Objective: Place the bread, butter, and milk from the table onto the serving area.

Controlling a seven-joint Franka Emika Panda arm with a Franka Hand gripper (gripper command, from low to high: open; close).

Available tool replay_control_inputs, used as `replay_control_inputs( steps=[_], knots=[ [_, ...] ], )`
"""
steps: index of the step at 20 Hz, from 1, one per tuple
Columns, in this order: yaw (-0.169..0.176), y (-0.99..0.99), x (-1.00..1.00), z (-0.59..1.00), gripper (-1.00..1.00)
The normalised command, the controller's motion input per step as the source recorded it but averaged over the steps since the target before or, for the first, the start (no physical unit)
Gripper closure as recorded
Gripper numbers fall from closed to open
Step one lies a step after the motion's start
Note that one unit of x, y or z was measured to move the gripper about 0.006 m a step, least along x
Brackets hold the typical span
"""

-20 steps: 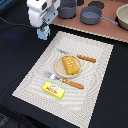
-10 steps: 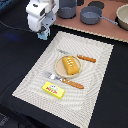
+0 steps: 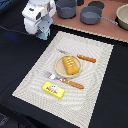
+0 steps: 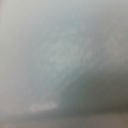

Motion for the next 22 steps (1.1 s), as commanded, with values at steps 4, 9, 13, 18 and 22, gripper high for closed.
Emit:
replay_control_inputs(
  steps=[4, 9, 13, 18, 22],
  knots=[
    [0.000, 0.04, -0.23, -0.09, 1.00],
    [-0.004, 0.08, -0.04, 0.16, 1.00],
    [-0.058, 0.12, 0.17, 1.00, 1.00],
    [-0.087, 0.18, 0.72, 1.00, 1.00],
    [-0.081, 0.01, 0.89, 0.83, 1.00]
  ],
)
